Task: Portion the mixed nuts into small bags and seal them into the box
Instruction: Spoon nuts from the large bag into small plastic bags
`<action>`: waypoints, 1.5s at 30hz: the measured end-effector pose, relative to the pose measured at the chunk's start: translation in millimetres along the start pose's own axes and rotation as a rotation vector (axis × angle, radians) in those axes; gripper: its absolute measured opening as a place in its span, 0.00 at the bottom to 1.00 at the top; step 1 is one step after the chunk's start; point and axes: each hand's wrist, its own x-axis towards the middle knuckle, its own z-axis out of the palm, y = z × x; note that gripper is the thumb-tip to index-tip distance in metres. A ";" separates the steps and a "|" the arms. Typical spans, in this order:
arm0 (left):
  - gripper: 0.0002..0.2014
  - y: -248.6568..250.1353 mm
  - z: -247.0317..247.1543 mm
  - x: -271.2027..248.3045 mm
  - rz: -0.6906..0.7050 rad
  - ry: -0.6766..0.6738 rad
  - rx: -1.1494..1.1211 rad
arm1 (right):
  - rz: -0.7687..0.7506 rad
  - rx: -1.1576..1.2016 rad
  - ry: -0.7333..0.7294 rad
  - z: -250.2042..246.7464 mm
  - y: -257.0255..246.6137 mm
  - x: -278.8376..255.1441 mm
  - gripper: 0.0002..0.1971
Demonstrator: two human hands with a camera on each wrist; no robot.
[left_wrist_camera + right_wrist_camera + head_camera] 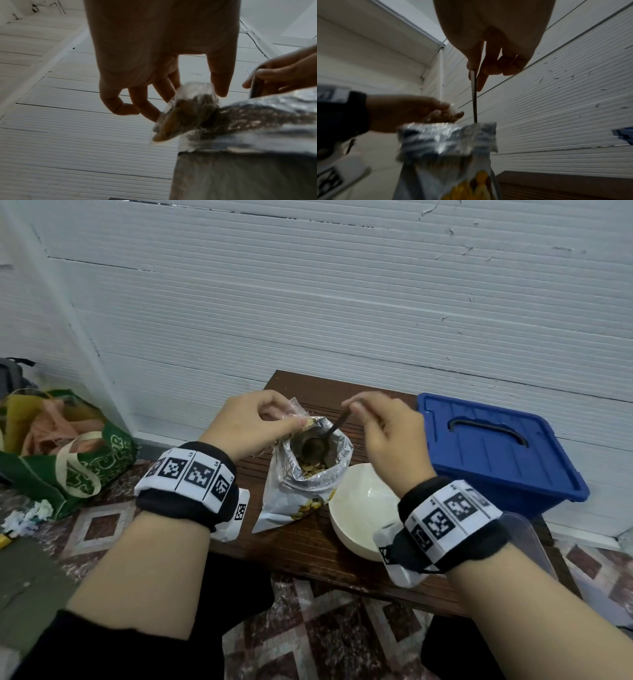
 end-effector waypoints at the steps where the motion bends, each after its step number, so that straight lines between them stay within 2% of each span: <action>1: 0.14 0.2 -0.1 -0.2 0.001 -0.002 -0.001 | -0.065 -0.071 -0.041 4.6 1.0 -4.3 0.10; 4: 0.13 1.2 -0.2 -0.8 0.007 -0.001 -0.010 | -0.206 -0.264 -0.177 18.0 3.1 -17.0 0.10; 6: 0.13 1.4 0.2 -1.2 0.010 -0.012 -0.023 | -0.210 -0.282 -0.205 24.1 5.2 -22.9 0.09; 9: 0.13 0.4 -0.3 -0.6 0.002 -0.013 -0.016 | -0.047 -0.168 -0.154 24.9 5.0 -22.1 0.11; 12: 0.13 0.6 -0.9 -0.5 -0.001 -0.008 0.004 | 0.111 -0.082 -0.073 22.6 3.5 -18.7 0.10; 17: 0.13 -0.6 -1.8 0.1 0.012 -0.022 0.001 | 0.448 0.078 0.048 19.1 1.4 -10.9 0.11; 23: 0.14 -1.6 -3.8 0.3 0.014 -0.010 -0.003 | 0.662 0.107 0.179 8.0 8.7 0.6 0.14; 28: 0.12 -2.6 -4.2 0.5 0.011 -0.030 -0.039 | 0.707 0.082 0.243 -10.6 14.5 13.2 0.16; 36: 0.11 0.2 -3.3 -0.5 0.019 -0.040 -0.028 | 0.677 0.089 0.343 -41.1 14.4 38.9 0.18; 45: 0.12 1.6 -1.6 -0.7 0.046 -0.094 0.099 | 0.647 0.131 0.234 -25.2 2.1 42.8 0.15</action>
